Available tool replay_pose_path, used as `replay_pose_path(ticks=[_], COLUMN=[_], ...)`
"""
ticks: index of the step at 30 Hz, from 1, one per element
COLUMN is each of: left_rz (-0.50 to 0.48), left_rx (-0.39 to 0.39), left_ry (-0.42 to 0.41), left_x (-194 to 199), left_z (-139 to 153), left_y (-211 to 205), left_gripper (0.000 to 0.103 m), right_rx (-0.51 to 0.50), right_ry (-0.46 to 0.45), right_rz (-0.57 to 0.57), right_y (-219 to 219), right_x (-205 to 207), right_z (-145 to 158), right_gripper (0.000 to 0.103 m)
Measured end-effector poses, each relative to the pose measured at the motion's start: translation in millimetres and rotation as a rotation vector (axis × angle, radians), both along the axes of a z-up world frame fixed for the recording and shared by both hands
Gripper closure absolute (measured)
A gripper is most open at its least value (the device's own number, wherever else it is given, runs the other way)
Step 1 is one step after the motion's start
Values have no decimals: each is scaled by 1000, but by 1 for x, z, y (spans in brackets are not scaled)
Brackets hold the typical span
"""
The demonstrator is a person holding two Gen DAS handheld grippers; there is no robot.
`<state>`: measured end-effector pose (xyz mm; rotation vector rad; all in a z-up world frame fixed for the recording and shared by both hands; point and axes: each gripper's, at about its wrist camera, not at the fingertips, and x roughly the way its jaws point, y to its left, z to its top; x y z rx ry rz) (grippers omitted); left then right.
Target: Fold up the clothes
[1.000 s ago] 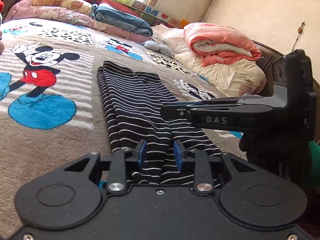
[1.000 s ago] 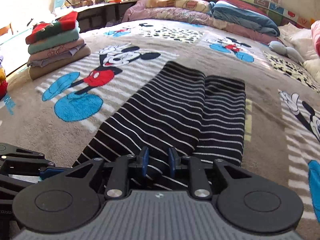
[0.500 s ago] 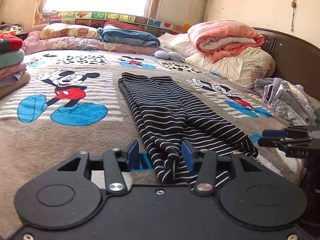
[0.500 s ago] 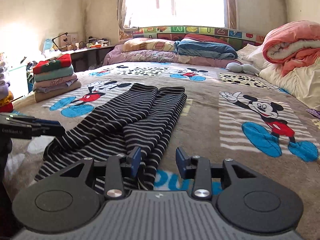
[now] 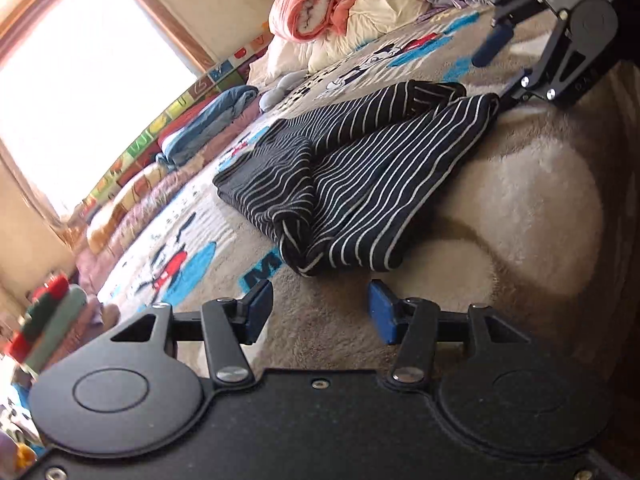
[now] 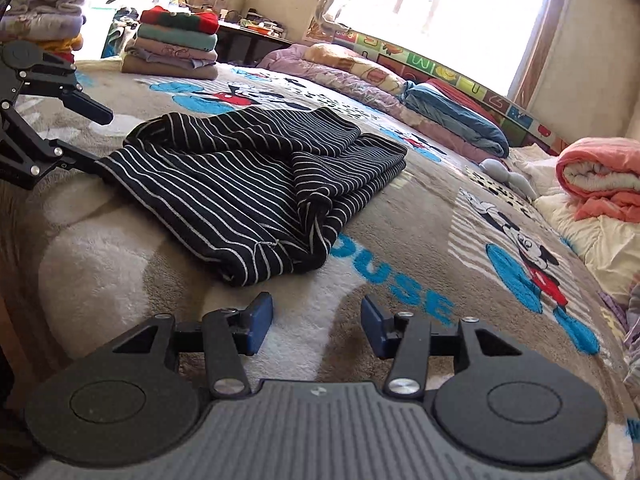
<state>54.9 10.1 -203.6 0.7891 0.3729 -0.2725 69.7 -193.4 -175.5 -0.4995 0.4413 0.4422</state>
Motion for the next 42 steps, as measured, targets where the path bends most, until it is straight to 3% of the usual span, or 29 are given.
replay_pose_path(ticks=[3, 7, 11, 16, 20, 22, 27, 36, 42], left_rz=[-4, 4, 3, -5, -2, 4, 12, 9, -79], left_rx=[71, 36, 4, -40, -62, -67, -68, -131, -147], left_ry=[-54, -60, -68, -72, -77, -74, -53, -15, 23], left_x=[11, 25, 34, 37, 40, 40, 39, 17, -14], left_z=[-8, -8, -8, -7, -10, -11, -9, 9, 38], left_y=[-6, -4, -1, 1, -5, -9, -15, -6, 2], left_gripper=[51, 52, 52, 57, 63, 71, 86, 88, 88], right_rx=[-79, -136, -125, -144, -113, -105, -67, -31, -7], right_ry=[-60, -115, -126, -132, -128, -121, -88, -85, -91], right_rz=[51, 109, 127, 170, 163, 160, 148, 175, 216], right_y=[7, 13, 14, 25, 25, 26, 26, 26, 16], right_x=[2, 9, 15, 11, 14, 15, 19, -2, -35], right_z=[-3, -7, -7, -10, -12, -12, -9, 4, 23], right_gripper=[46, 45, 47, 69, 69, 70, 81, 84, 84])
